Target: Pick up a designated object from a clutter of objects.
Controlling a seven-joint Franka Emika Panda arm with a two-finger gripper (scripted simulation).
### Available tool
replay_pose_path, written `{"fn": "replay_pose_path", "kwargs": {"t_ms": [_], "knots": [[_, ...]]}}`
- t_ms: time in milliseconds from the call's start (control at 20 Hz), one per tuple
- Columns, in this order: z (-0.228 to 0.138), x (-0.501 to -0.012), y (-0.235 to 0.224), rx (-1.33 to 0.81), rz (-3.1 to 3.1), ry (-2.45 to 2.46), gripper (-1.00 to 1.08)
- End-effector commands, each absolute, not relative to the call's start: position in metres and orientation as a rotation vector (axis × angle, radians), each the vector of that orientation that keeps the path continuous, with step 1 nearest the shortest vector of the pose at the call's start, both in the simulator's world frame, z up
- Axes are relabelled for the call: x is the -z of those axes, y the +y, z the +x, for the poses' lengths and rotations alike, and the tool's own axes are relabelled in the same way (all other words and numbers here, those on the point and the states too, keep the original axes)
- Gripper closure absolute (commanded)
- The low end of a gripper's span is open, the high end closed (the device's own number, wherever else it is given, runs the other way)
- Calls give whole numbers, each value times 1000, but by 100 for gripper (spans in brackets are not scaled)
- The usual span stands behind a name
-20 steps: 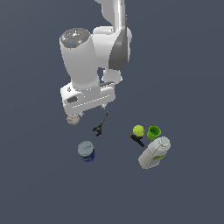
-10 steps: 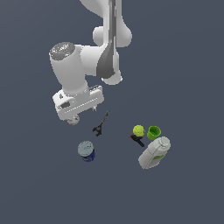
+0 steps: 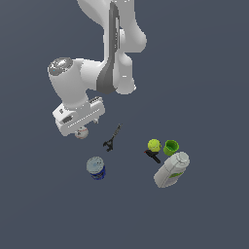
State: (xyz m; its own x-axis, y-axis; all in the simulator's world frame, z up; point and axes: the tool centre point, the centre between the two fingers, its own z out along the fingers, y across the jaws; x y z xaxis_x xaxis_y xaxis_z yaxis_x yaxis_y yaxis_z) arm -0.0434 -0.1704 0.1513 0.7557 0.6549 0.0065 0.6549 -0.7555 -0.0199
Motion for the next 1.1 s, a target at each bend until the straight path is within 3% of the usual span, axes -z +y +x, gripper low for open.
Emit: {"fn": "replay_pose_path", "kwargs": {"t_ms": [0, 1050], "knots": [[-50, -143, -181, 2, -2905, -1146, -92], [-94, -99, -237, 0, -2792, -1439, -92]]}}
